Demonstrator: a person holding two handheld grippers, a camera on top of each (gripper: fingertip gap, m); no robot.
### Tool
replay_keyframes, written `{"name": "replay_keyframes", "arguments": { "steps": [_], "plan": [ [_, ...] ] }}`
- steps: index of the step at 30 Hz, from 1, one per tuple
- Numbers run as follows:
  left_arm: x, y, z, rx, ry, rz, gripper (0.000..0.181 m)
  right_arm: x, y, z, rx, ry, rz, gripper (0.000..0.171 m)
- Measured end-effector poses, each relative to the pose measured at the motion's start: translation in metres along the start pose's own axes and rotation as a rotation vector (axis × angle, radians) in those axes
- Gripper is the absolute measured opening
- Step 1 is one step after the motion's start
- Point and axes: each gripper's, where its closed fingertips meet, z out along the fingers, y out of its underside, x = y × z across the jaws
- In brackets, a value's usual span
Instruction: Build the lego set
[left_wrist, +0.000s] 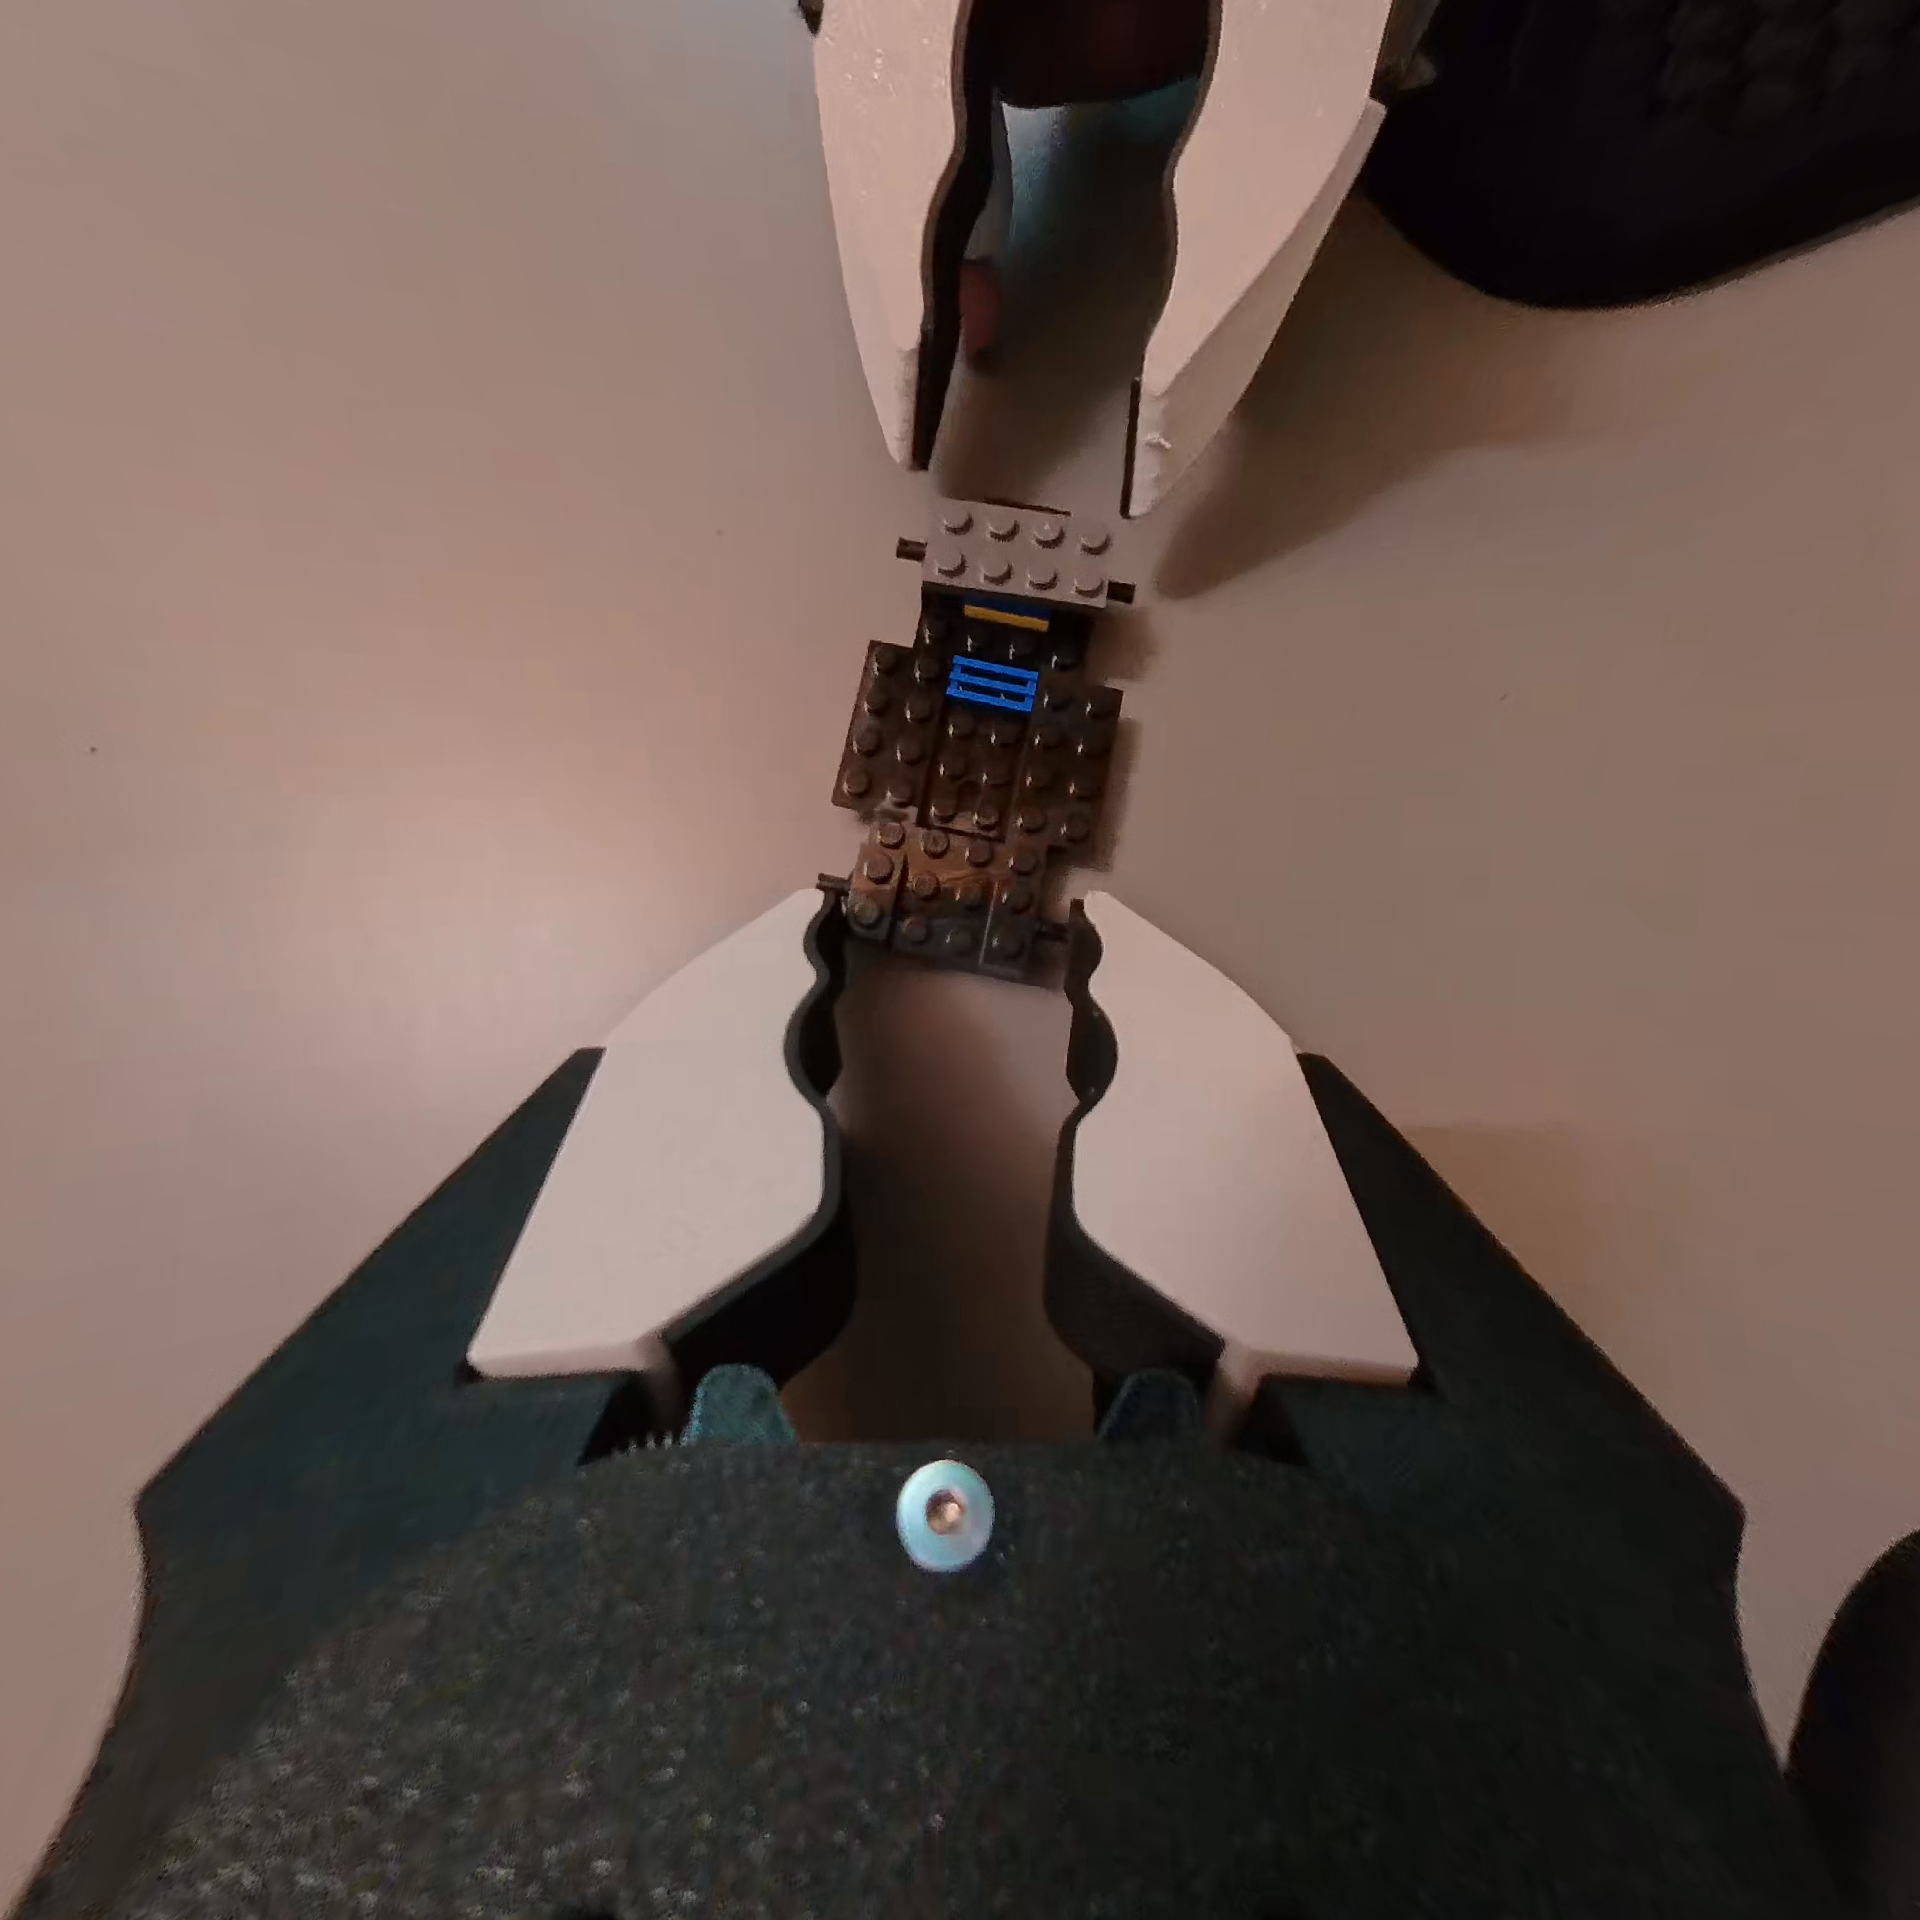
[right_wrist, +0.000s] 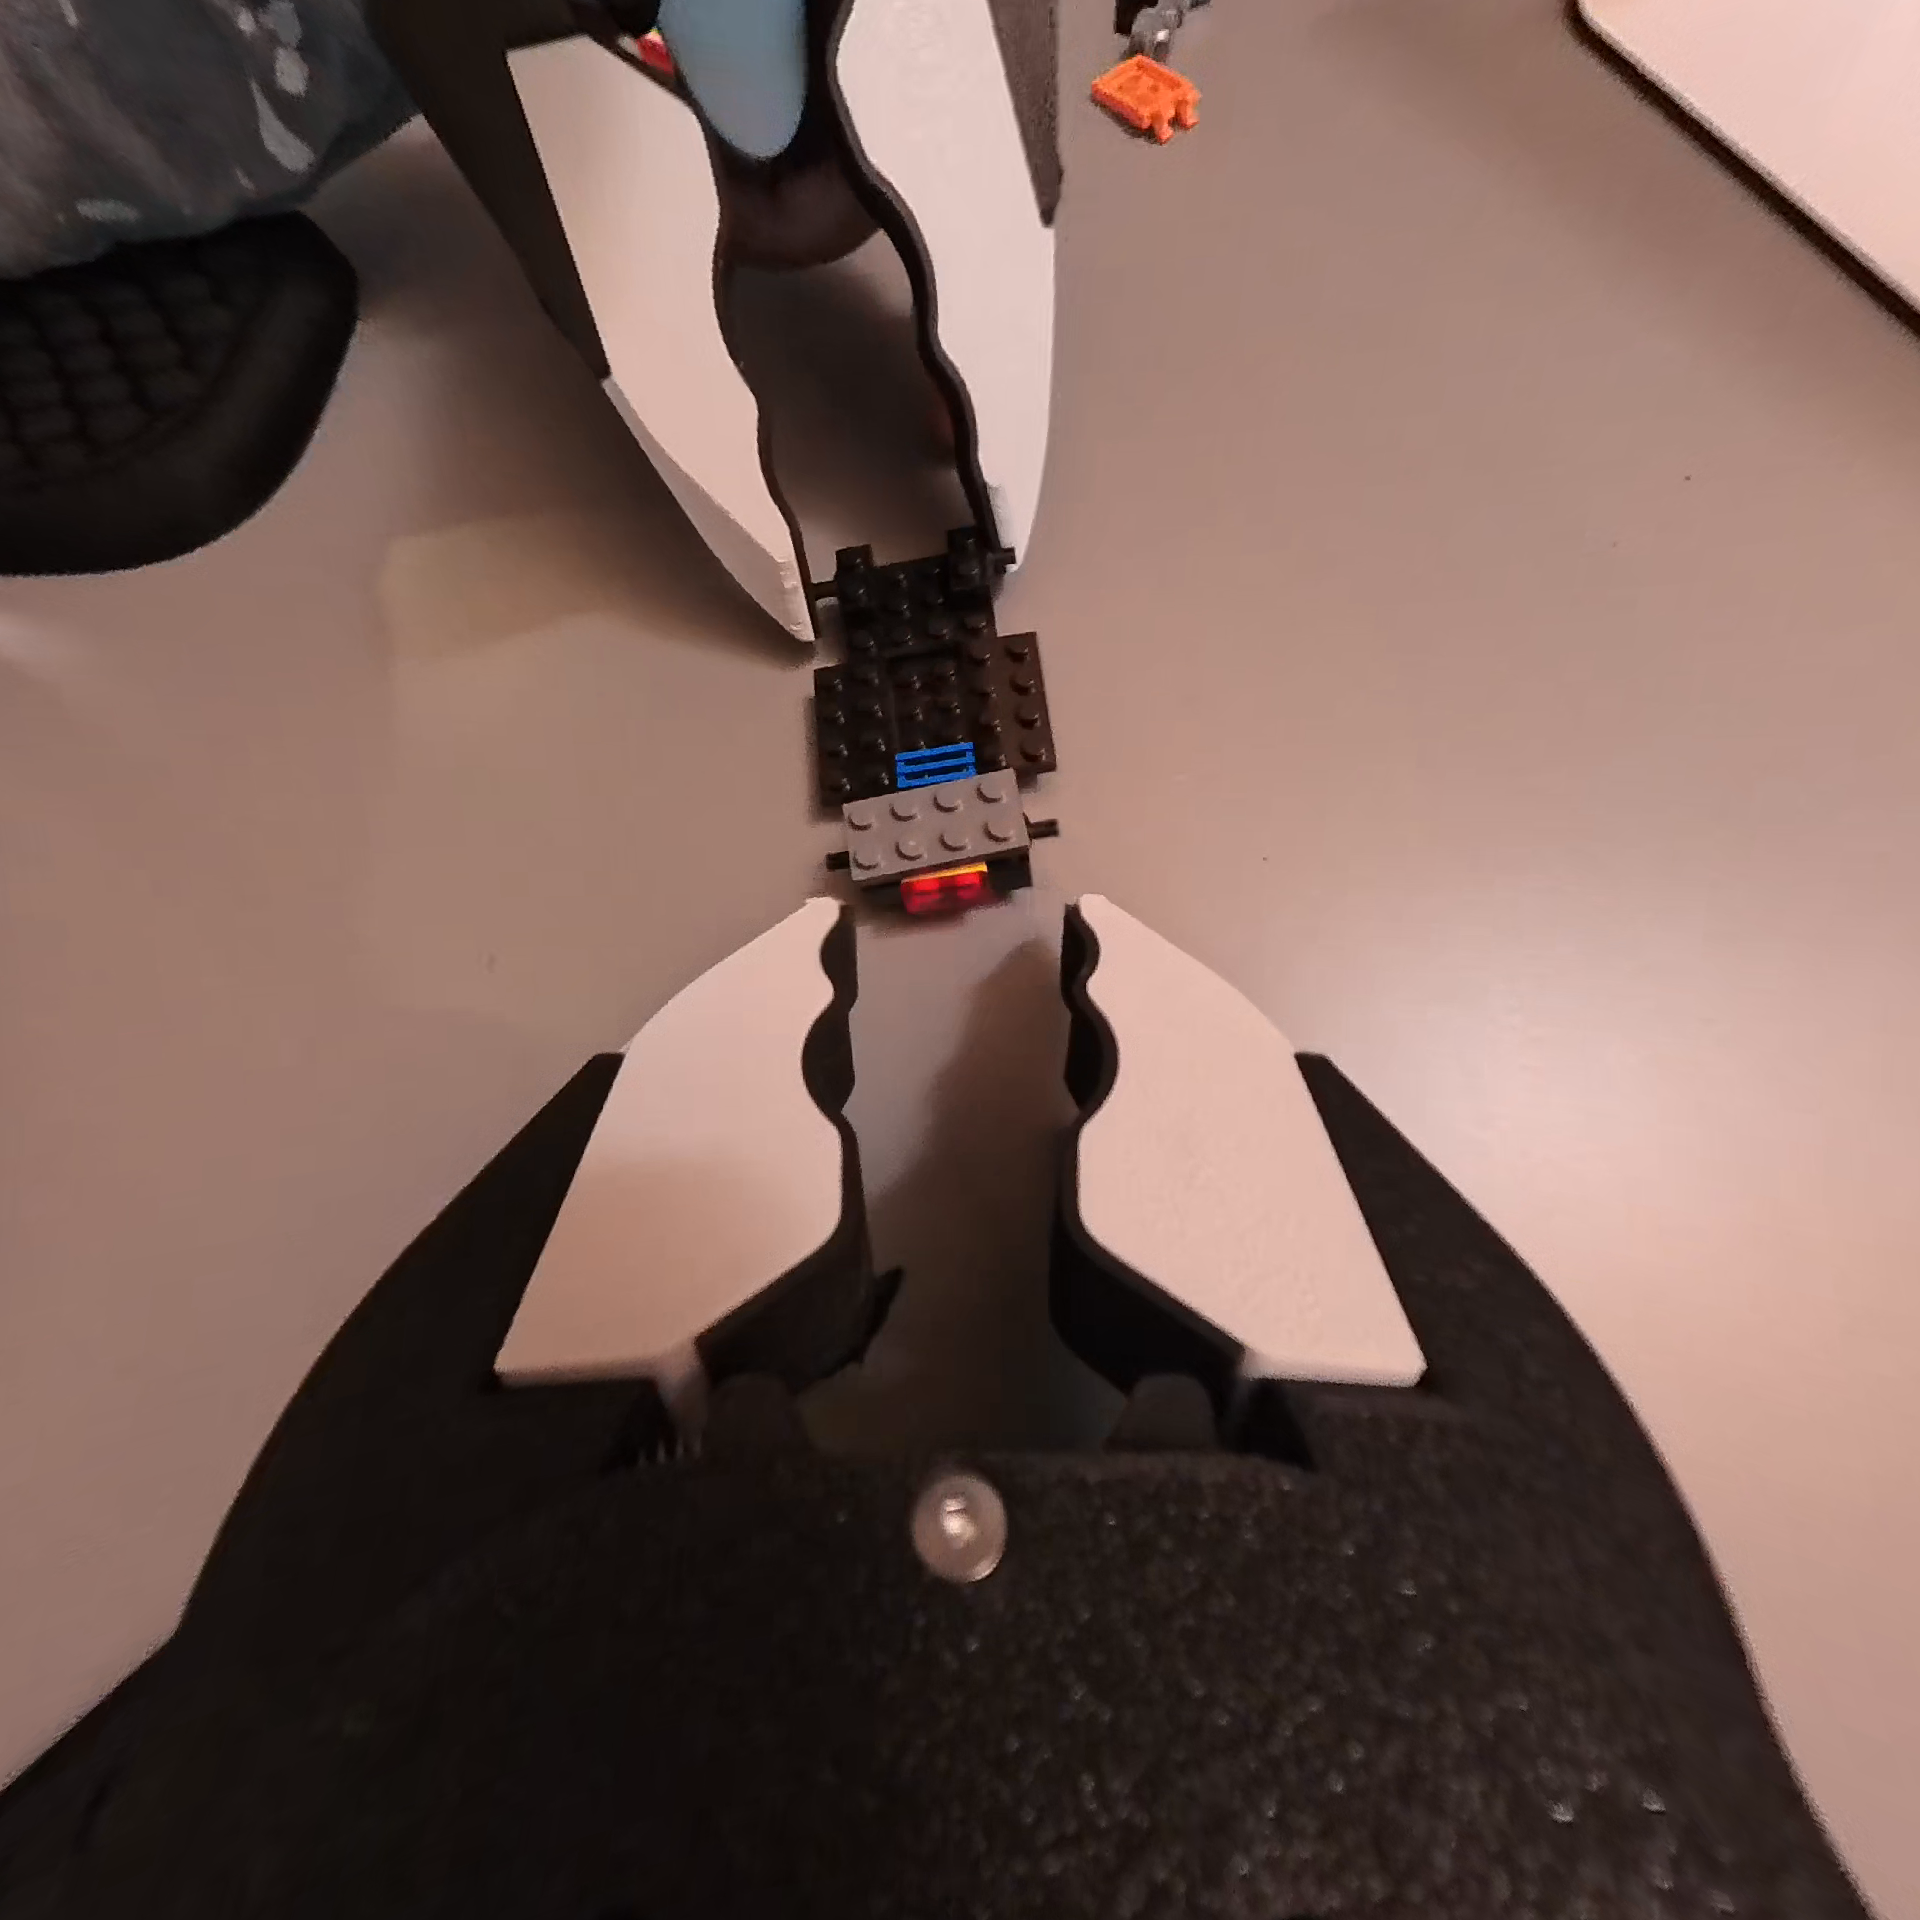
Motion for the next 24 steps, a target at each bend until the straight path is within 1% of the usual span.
{"name": "replay_keyframes", "arguments": {
  "steps": [4, 7, 10, 13, 24],
  "plan": [
    [0.003, 0.002, -0.001, -0.011, -0.004, 0.006, 0.040, -0.007, -0.014, -0.001, 0.067, 0.001, -0.099, 0.038],
    [0.005, 0.002, 0.000, -0.023, -0.005, 0.011, 0.040, -0.010, -0.015, 0.004, 0.053, 0.020, -0.174, 0.039],
    [0.005, 0.003, 0.001, -0.036, -0.011, 0.016, 0.040, -0.010, -0.010, 0.011, 0.023, 0.020, -0.169, 0.038],
    [0.005, 0.003, 0.001, -0.038, -0.015, 0.014, 0.040, -0.008, -0.007, 0.013, 0.008, 0.031, -0.163, 0.033],
    [0.005, 0.003, 0.001, -0.047, -0.018, 0.011, 0.040, -0.008, -0.005, 0.013, -0.013, 0.041, -0.153, 0.033]
  ]
}}
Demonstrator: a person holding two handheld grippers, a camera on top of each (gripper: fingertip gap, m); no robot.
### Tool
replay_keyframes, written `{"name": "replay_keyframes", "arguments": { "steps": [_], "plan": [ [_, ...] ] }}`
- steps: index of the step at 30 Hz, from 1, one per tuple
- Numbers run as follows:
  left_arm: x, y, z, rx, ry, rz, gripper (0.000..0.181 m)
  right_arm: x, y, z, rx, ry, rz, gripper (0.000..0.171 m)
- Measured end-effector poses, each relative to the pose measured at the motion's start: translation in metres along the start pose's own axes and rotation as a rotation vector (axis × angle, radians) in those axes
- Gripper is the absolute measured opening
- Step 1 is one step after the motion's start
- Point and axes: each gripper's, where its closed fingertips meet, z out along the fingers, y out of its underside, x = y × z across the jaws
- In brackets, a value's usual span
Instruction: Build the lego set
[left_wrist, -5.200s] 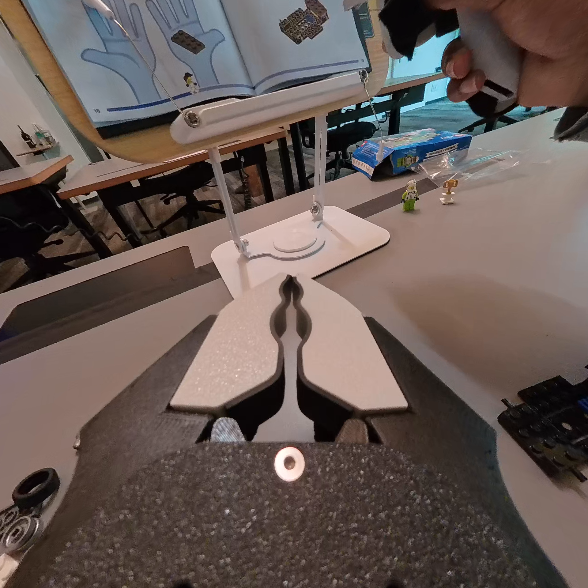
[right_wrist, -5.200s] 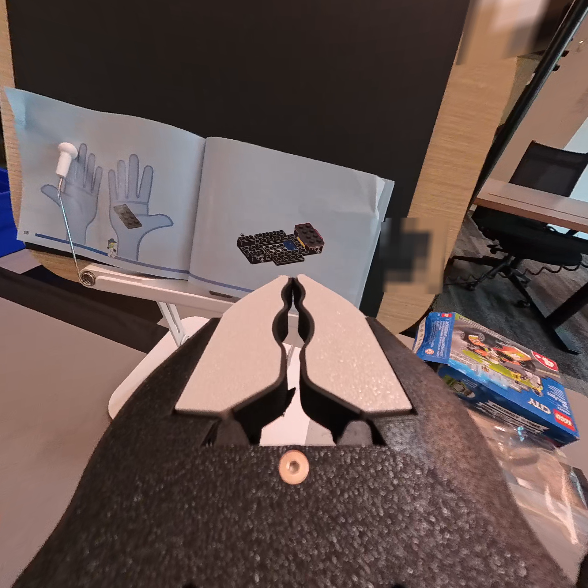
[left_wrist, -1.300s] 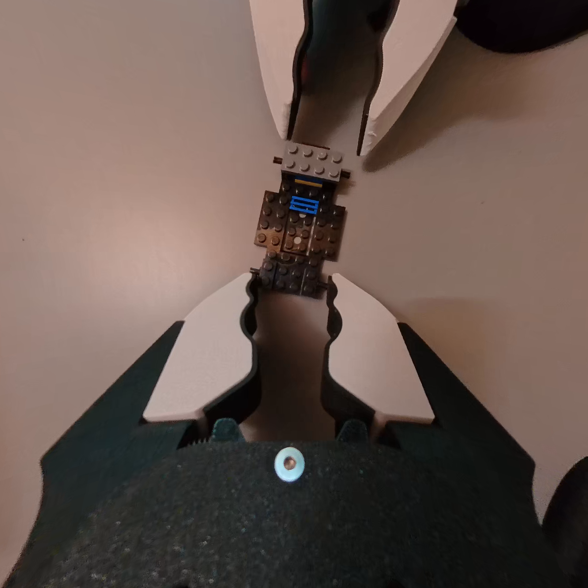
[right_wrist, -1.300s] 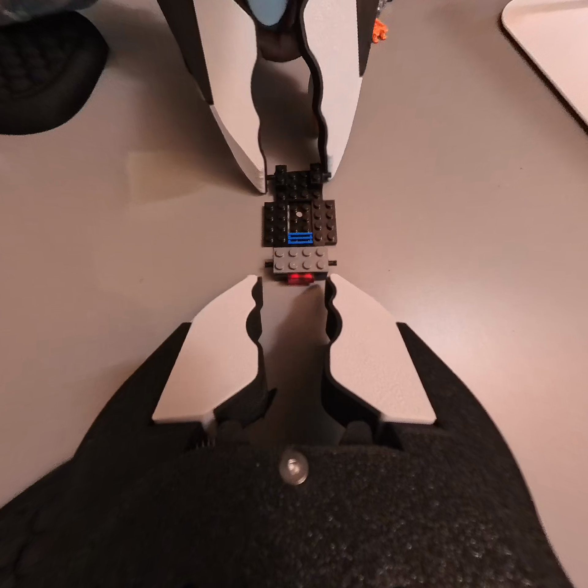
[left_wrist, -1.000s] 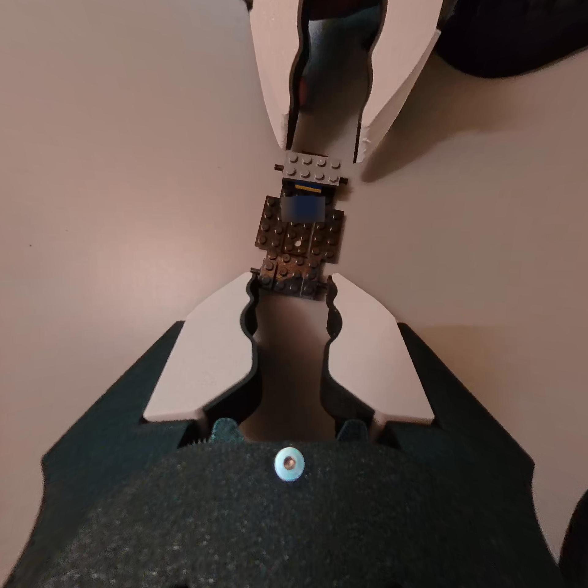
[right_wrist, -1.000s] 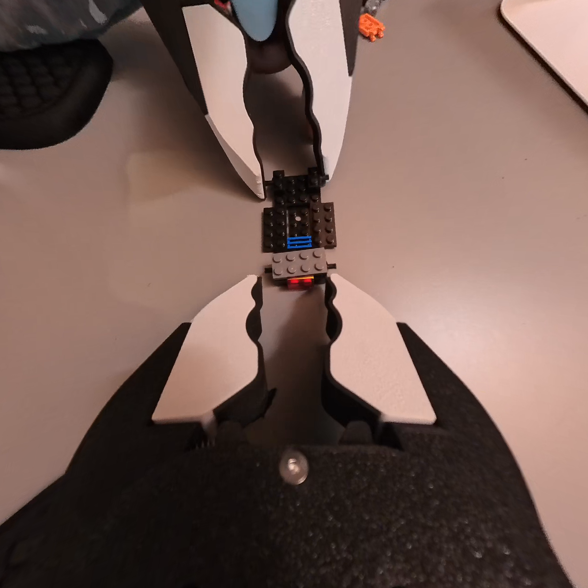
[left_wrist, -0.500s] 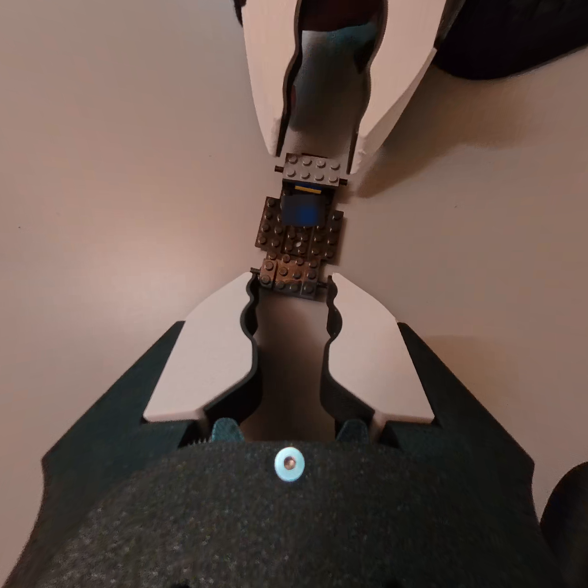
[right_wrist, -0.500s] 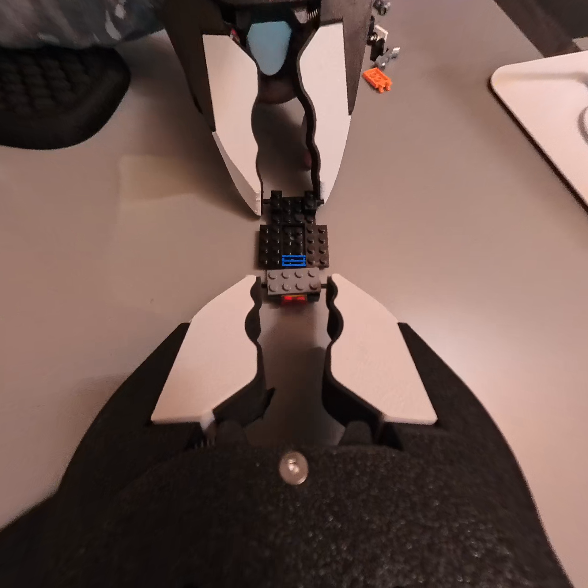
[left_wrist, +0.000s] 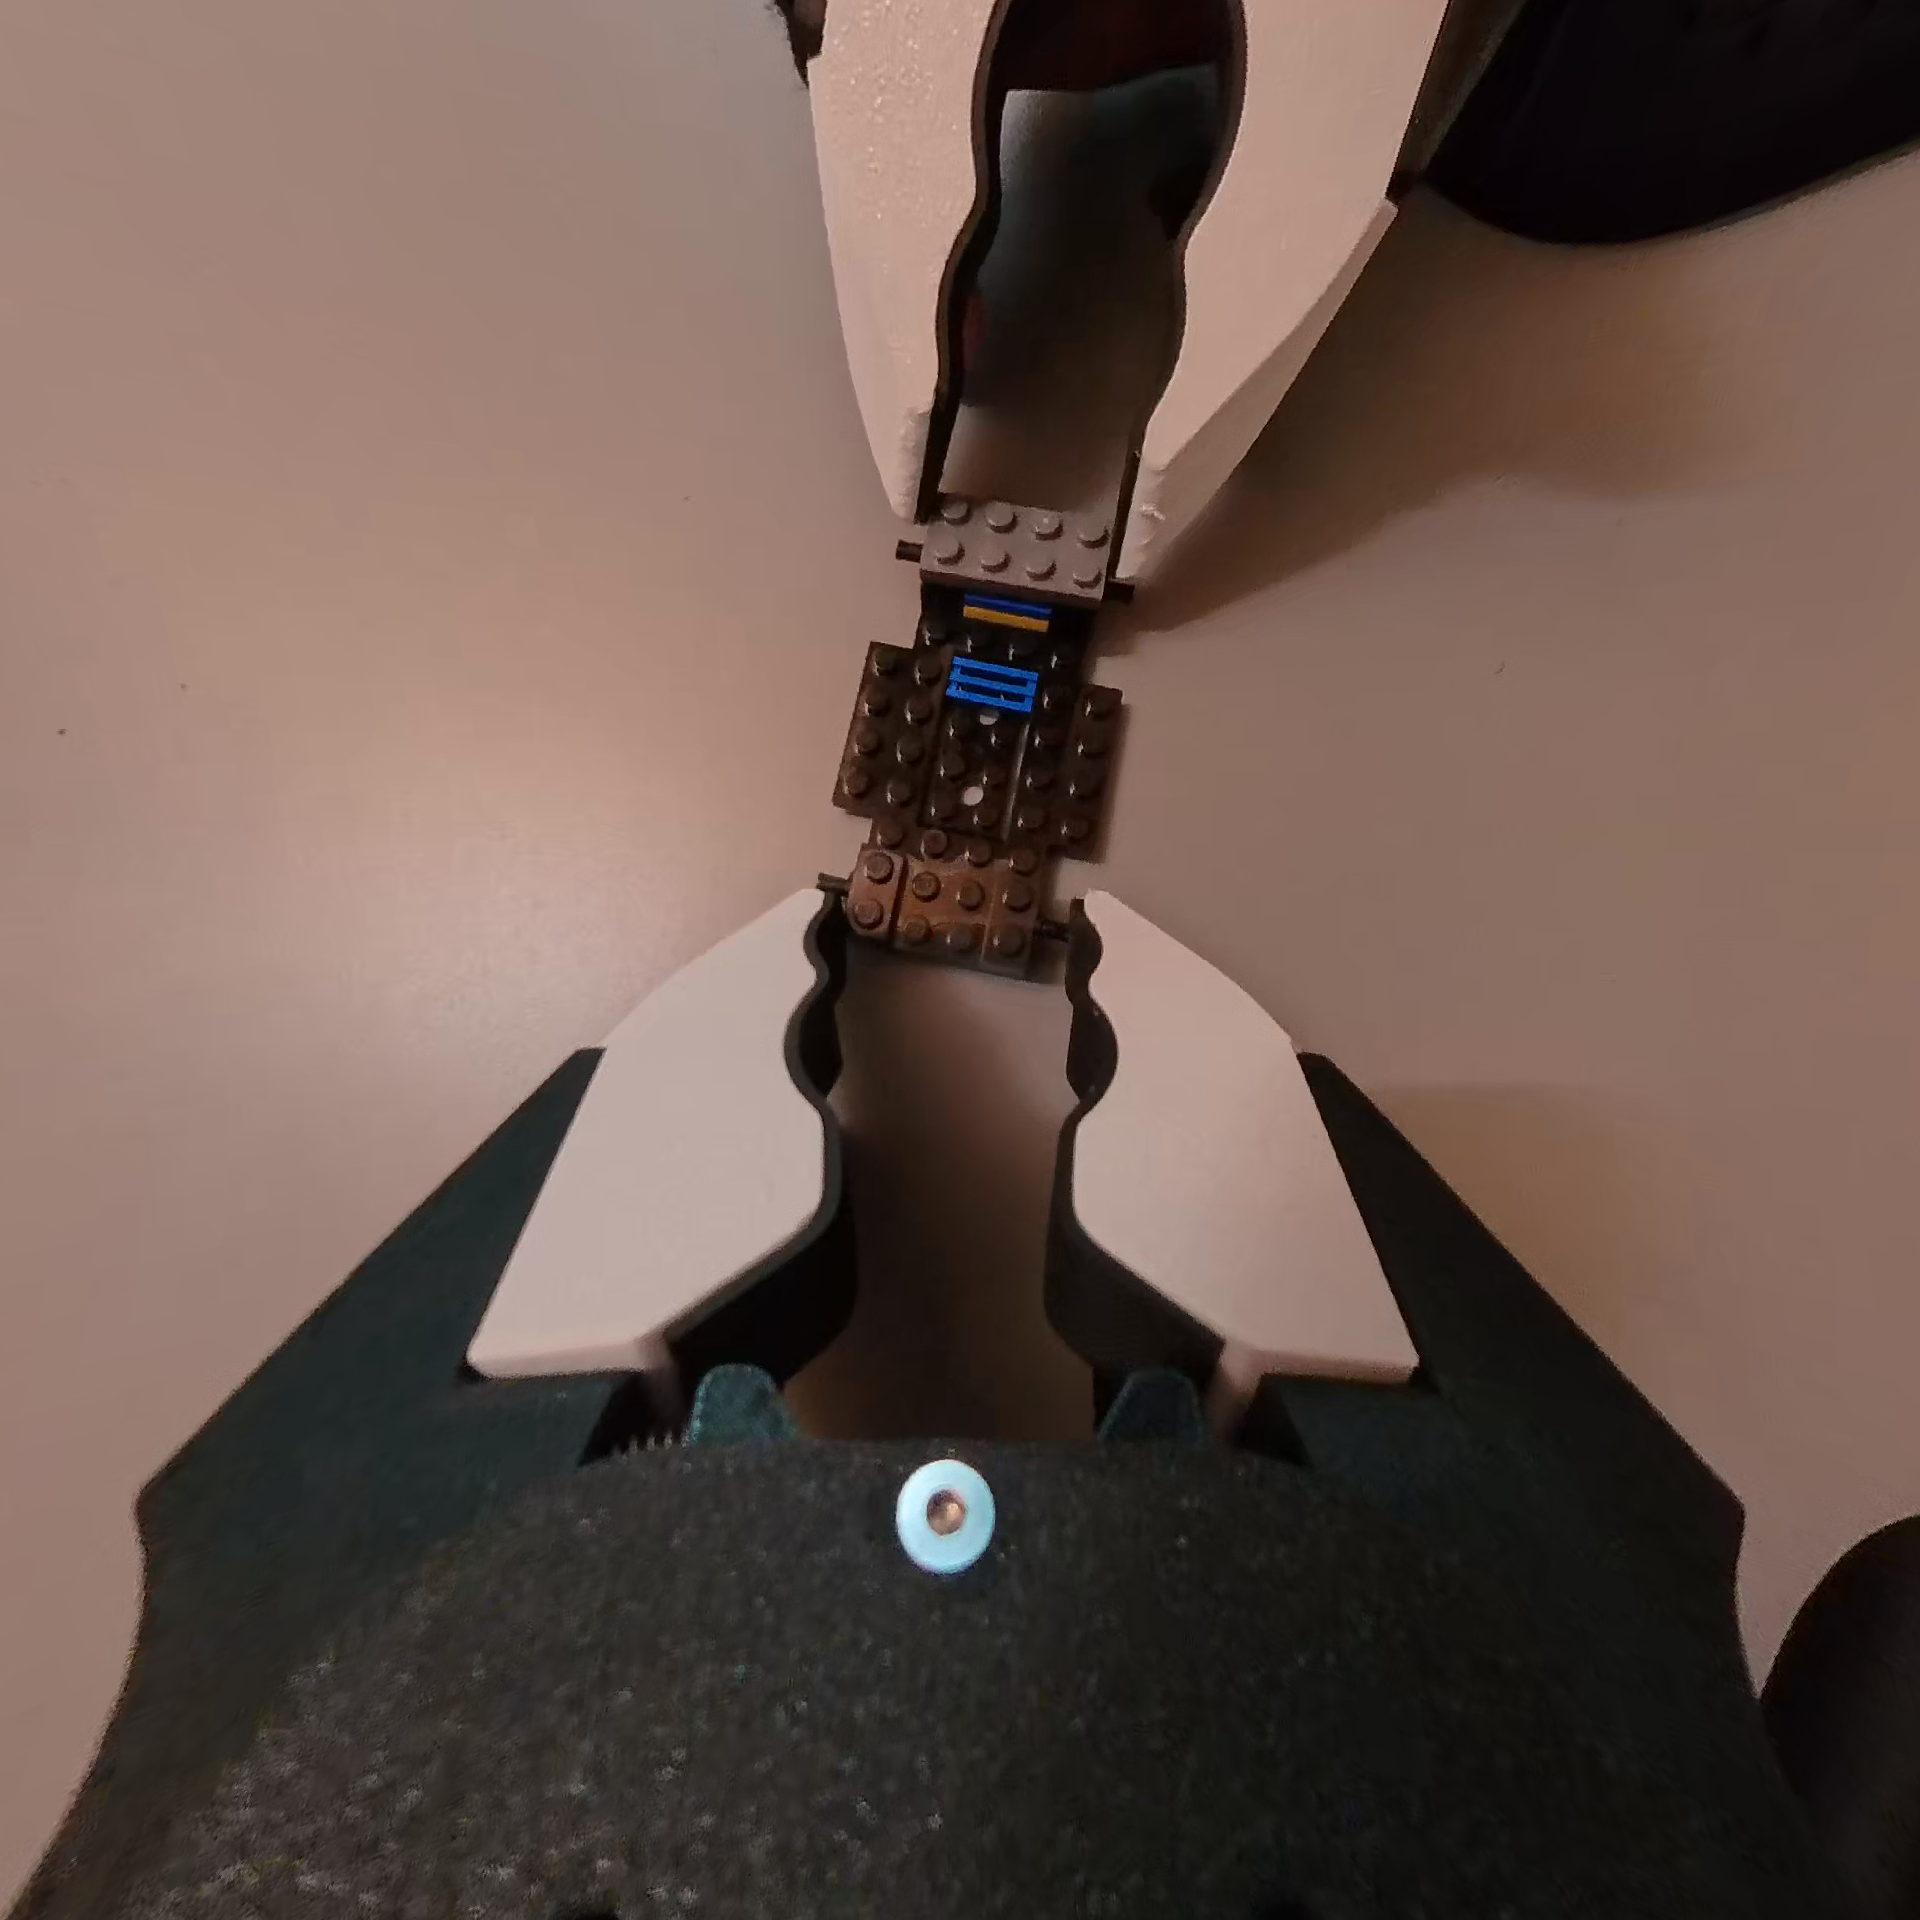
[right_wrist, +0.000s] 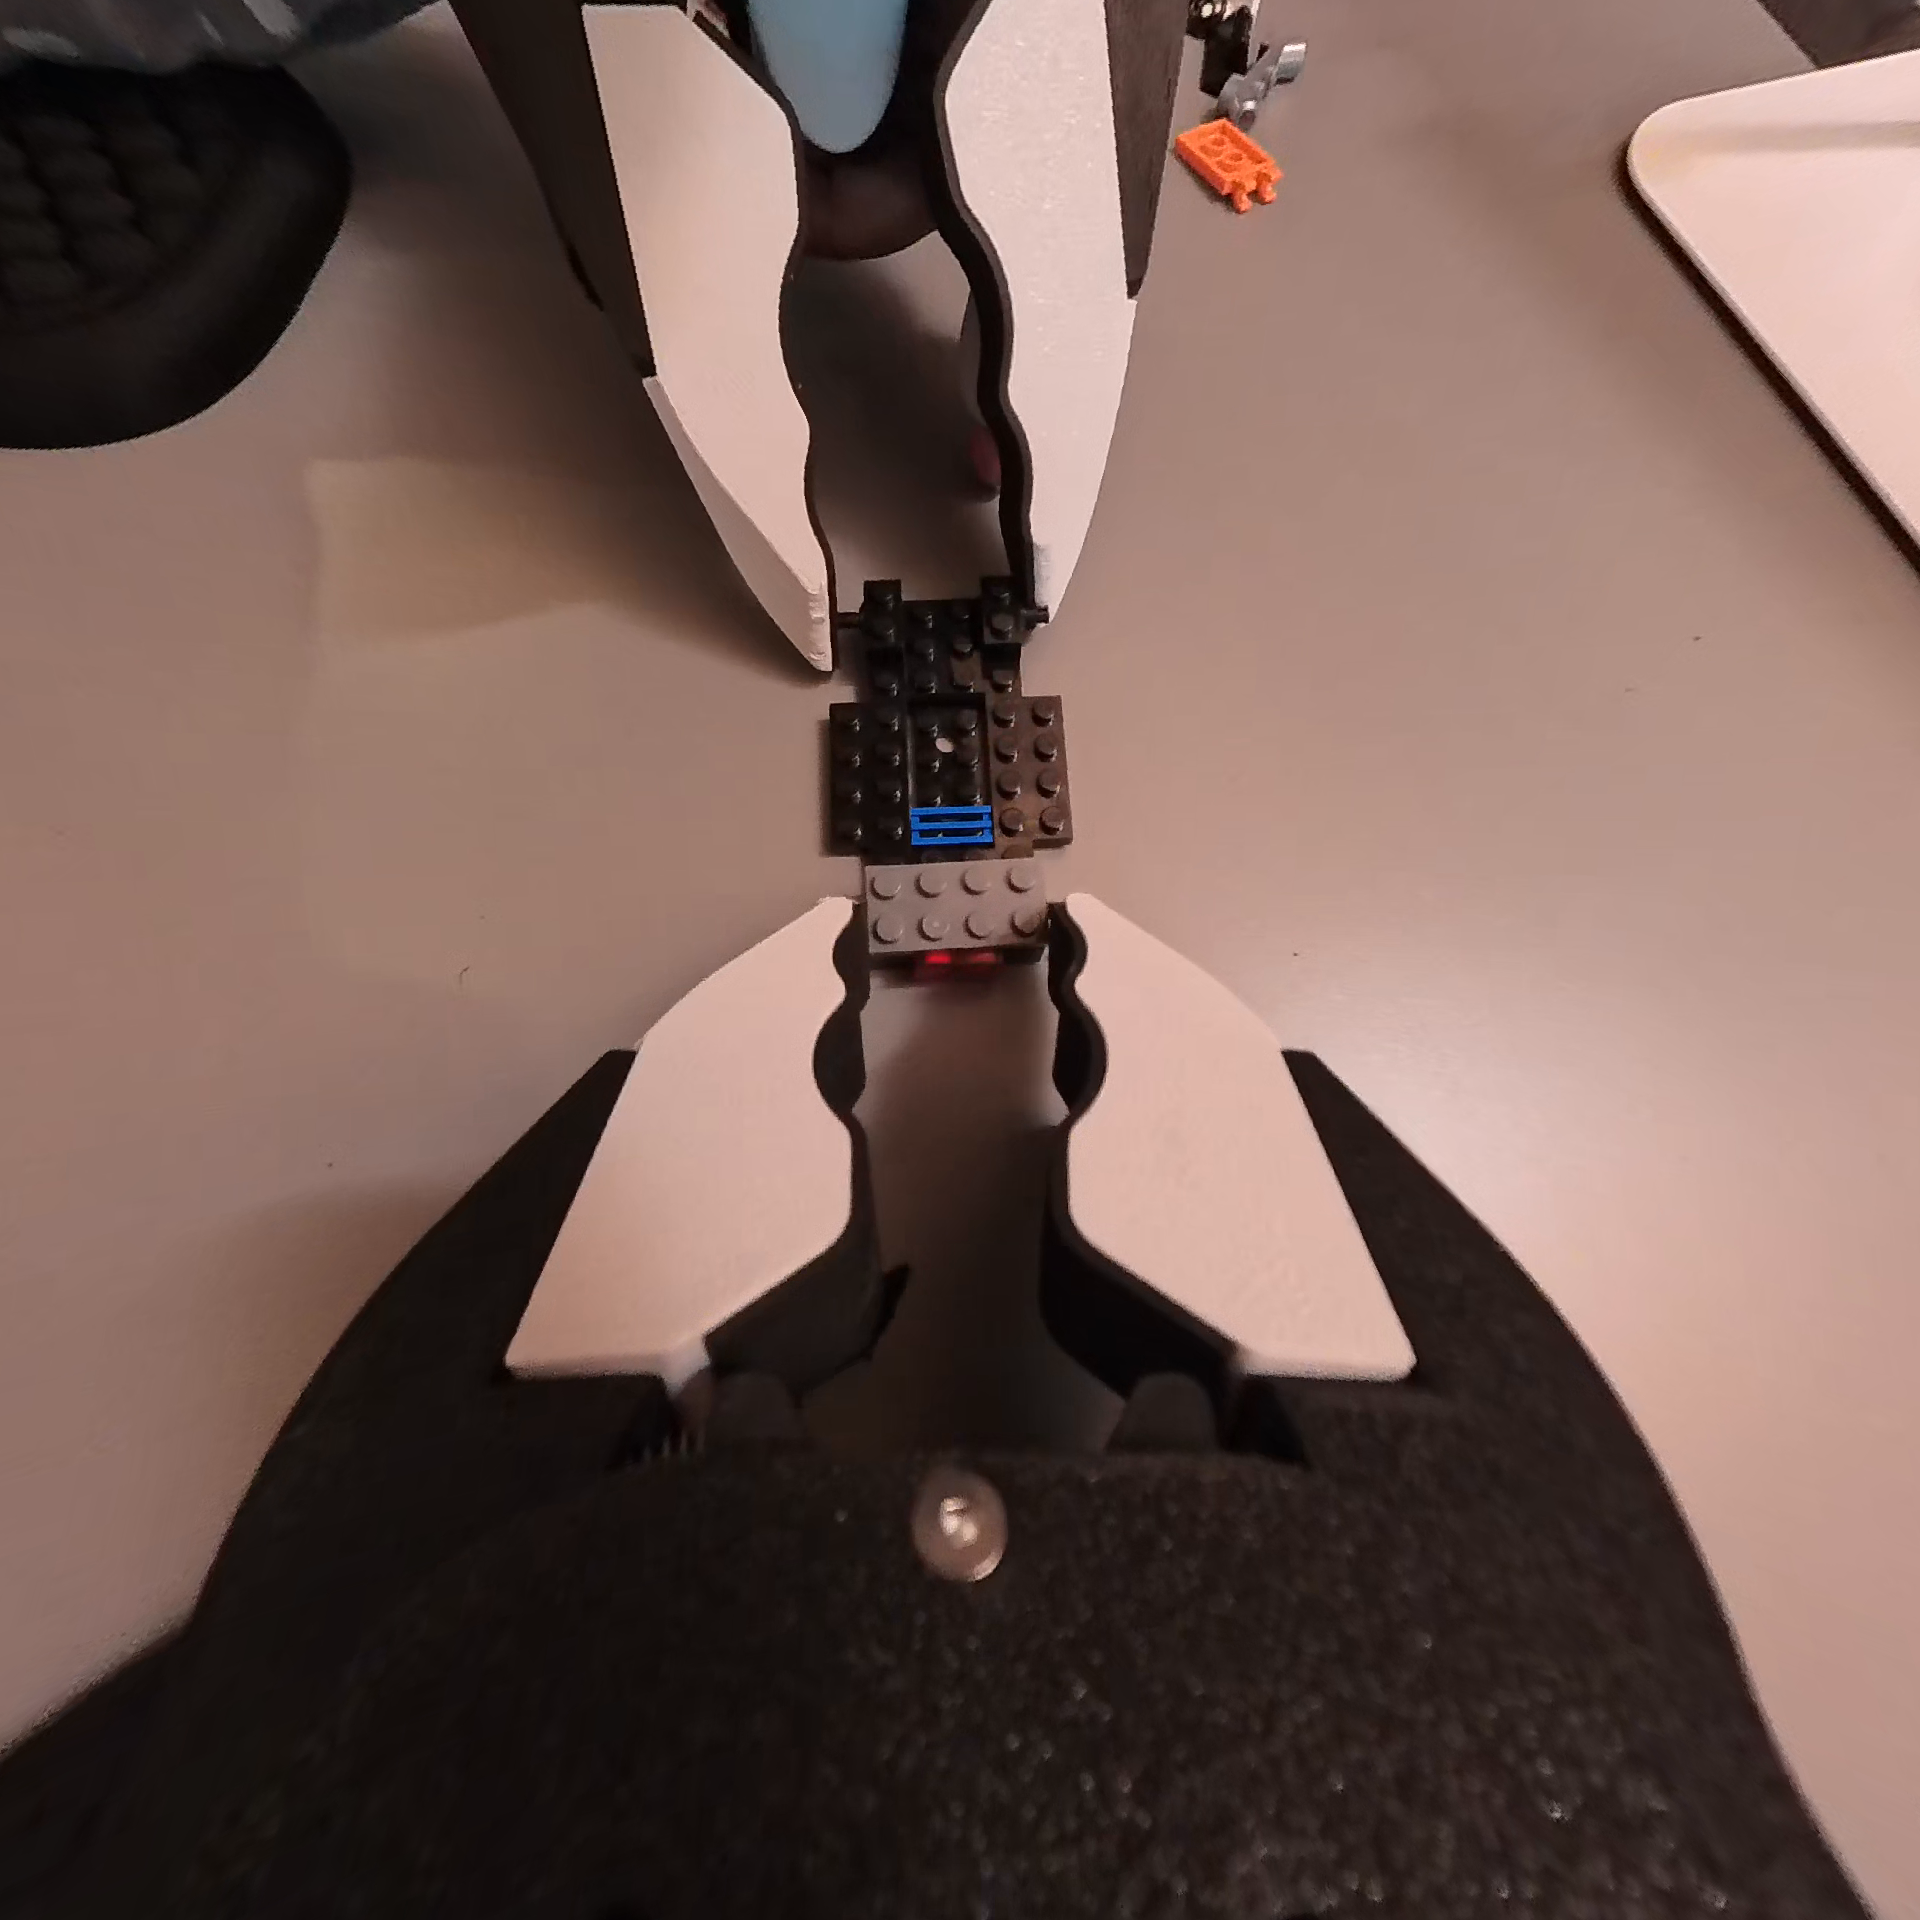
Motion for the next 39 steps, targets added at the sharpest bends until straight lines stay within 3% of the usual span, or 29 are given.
{"name": "replay_keyframes", "arguments": {
  "steps": [15, 20, 28, 34, 39],
  "plan": [
    [0.000, -0.001, -0.001, 0.030, -0.002, -0.009, 0.040, 0.003, -0.004, -0.007, 0.031, -0.019, 0.061, 0.040],
    [0.000, -0.001, -0.005, 0.074, -0.005, -0.031, 0.040, 0.015, -0.007, -0.023, 0.119, -0.040, 0.280, 0.042],
    [0.007, -0.014, -0.024, 0.145, -0.023, -0.036, 0.040, 0.007, -0.021, -0.034, 0.285, -0.154, 0.682, 0.060],
    [0.015, -0.029, -0.039, 0.141, -0.033, -0.011, 0.040, -0.003, -0.039, -0.038, 0.301, -0.267, 0.919, 0.058],
    [0.016, -0.039, -0.057, 0.119, -0.033, 0.009, 0.040, -0.008, -0.058, -0.046, 0.438, -0.384, 1.179, 0.050]
  ]
}}
